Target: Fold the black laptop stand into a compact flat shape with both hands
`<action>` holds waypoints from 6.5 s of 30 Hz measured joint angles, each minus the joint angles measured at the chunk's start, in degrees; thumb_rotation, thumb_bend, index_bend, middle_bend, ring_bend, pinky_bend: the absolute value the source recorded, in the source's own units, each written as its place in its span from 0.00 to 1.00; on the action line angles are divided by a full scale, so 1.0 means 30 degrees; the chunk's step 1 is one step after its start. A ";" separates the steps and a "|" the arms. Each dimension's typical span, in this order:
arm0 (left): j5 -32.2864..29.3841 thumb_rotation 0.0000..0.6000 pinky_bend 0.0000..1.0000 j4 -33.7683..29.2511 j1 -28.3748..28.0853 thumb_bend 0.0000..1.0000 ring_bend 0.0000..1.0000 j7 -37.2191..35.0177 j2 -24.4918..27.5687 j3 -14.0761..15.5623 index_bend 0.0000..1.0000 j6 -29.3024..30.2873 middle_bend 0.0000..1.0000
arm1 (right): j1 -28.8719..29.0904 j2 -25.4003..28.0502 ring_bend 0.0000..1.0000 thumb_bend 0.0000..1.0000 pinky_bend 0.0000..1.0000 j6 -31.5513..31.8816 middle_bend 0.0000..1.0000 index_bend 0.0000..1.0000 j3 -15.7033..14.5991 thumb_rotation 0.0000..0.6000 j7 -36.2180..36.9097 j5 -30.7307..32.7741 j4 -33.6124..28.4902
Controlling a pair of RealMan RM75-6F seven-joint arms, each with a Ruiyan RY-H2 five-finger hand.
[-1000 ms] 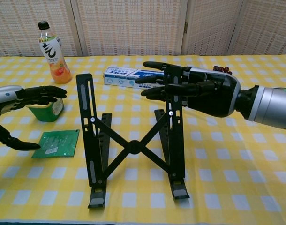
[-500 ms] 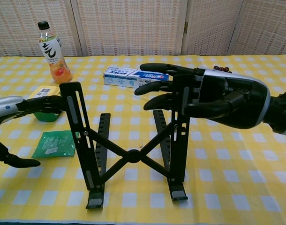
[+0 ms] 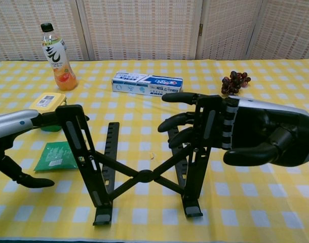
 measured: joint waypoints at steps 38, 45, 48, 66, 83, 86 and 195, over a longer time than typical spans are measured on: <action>-0.0364 1.00 0.11 0.0566 0.0284 0.21 0.16 -0.0453 0.0078 -0.0039 0.13 0.0519 0.18 | -0.0621 -0.2327 0.26 0.26 0.13 -0.1340 0.25 0.10 -0.1537 1.00 0.5046 0.1531 0.2337; -0.0008 1.00 0.11 0.0504 0.0226 0.21 0.16 -0.0531 0.0016 0.0213 0.12 0.0425 0.18 | -0.0708 -0.1932 0.25 0.26 0.13 -0.0926 0.24 0.10 -0.1326 1.00 0.2703 0.1313 0.1851; 0.0287 1.00 0.11 0.0427 0.0089 0.21 0.16 -0.0701 -0.0016 0.0422 0.12 0.0178 0.18 | -0.0691 -0.1540 0.25 0.26 0.13 -0.0807 0.24 0.10 -0.1201 1.00 0.0915 0.1157 0.1301; 0.0315 1.00 0.11 0.0491 -0.1280 0.21 0.13 -0.0098 -0.2203 0.0230 0.07 -0.1747 0.18 | -0.0395 0.1077 0.25 0.26 0.13 -0.0457 0.24 0.10 -0.0049 1.00 -0.4071 0.1221 -0.2528; -0.1102 1.00 0.11 0.1578 -0.1454 0.21 0.15 0.0773 -0.3311 -0.0484 0.13 -0.1732 0.18 | -0.0469 0.0786 0.24 0.26 0.13 -0.0887 0.24 0.10 -0.0328 1.00 -0.4008 0.0896 -0.2743; -0.1248 1.00 0.11 0.1571 -0.1328 0.21 0.15 0.0885 -0.3097 -0.0532 0.13 -0.1473 0.18 | -0.0543 0.0602 0.25 0.26 0.13 -0.0932 0.24 0.10 -0.0448 1.00 -0.3874 0.0849 -0.2662; -0.1313 1.00 0.16 0.2662 -0.1109 0.37 0.22 -0.0356 -0.4045 -0.0031 0.37 -0.1126 0.31 | -0.1198 0.0295 0.23 0.26 0.13 -0.0921 0.22 0.10 -0.0179 1.00 -0.4356 0.1281 -0.2124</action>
